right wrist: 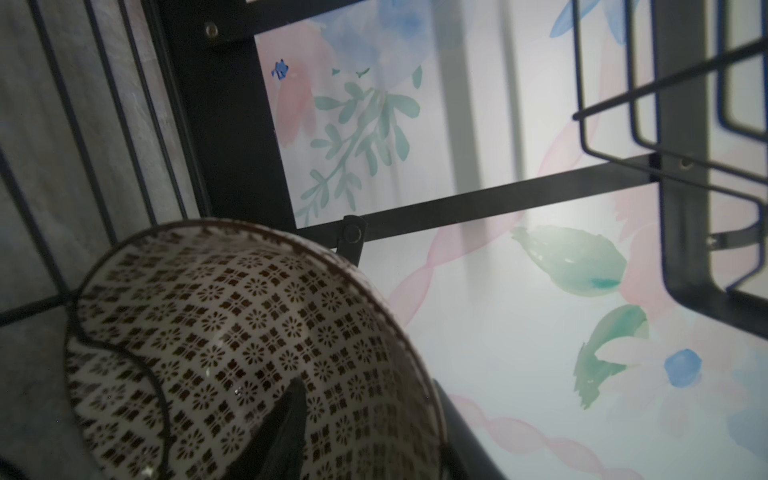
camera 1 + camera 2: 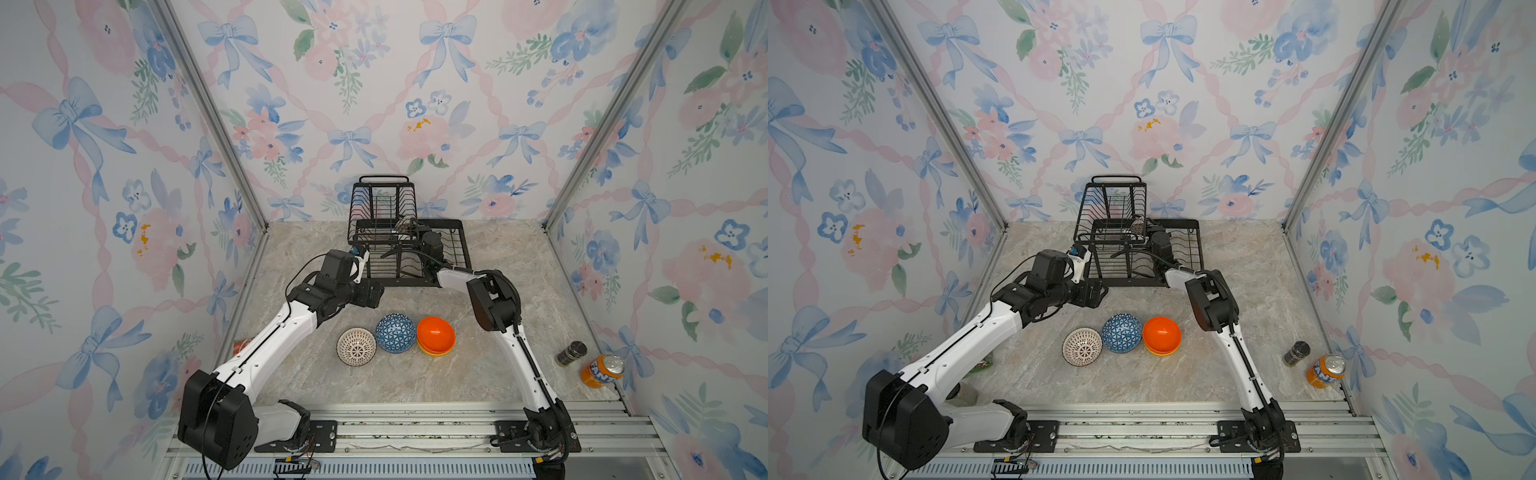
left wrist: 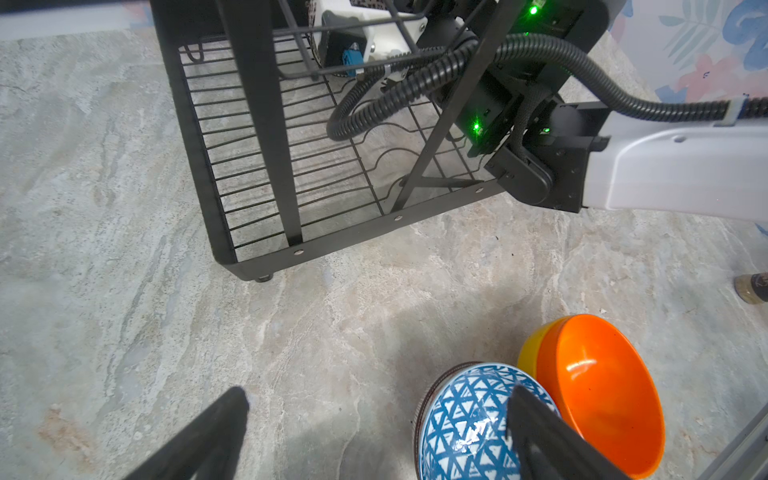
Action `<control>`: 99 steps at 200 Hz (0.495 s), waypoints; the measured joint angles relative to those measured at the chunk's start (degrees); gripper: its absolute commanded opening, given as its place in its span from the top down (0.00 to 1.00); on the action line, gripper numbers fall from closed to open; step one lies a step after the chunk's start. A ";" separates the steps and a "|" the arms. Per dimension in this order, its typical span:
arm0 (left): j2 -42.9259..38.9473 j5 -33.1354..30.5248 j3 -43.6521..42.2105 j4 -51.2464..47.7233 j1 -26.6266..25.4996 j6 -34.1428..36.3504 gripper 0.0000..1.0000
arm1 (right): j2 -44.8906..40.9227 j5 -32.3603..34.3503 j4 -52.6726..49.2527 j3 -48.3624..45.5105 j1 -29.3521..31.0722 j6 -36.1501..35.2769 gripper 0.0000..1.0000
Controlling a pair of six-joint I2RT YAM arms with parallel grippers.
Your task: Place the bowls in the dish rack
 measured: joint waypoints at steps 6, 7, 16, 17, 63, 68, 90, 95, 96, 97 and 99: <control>0.00 0.00 0.00 0.00 0.00 0.00 0.02 | -0.02 0.02 -0.11 -0.04 -0.02 0.04 0.43; 0.00 0.00 0.00 0.00 0.00 0.00 0.02 | -0.02 0.04 -0.13 -0.04 -0.02 0.13 0.42; 0.00 0.00 -0.04 0.04 0.00 0.00 0.02 | -0.04 0.17 -0.20 -0.07 -0.02 0.20 0.41; -0.02 0.00 -0.07 0.07 0.00 0.02 0.02 | -0.04 0.17 -0.17 -0.07 -0.02 0.04 0.41; -0.02 -0.04 -0.98 0.15 0.00 0.00 0.02 | -1.97 0.31 0.22 -3.45 -0.09 0.85 0.06; -0.04 -0.04 -0.98 0.15 0.00 0.00 0.02 | -2.45 0.35 0.37 -4.22 -0.09 0.70 0.04; -0.33 -0.07 -1.03 0.20 0.00 0.00 0.02 | -5.20 0.39 1.31 -7.96 -0.33 0.76 0.00; -0.35 -0.07 -1.03 0.20 0.00 0.00 0.02 | -5.79 0.33 1.64 -8.76 -0.50 0.70 0.00; -0.37 -0.07 -1.03 0.20 0.00 0.00 0.02 | -6.05 0.35 1.73 -9.11 -0.55 0.72 0.00; -0.37 -0.07 -1.03 0.20 0.00 0.00 0.02 | -6.19 0.39 1.75 -9.29 -0.57 0.74 0.00; -0.39 -0.07 -1.03 0.22 0.00 0.00 0.02 | -6.54 0.37 1.90 -9.79 -0.63 0.74 0.00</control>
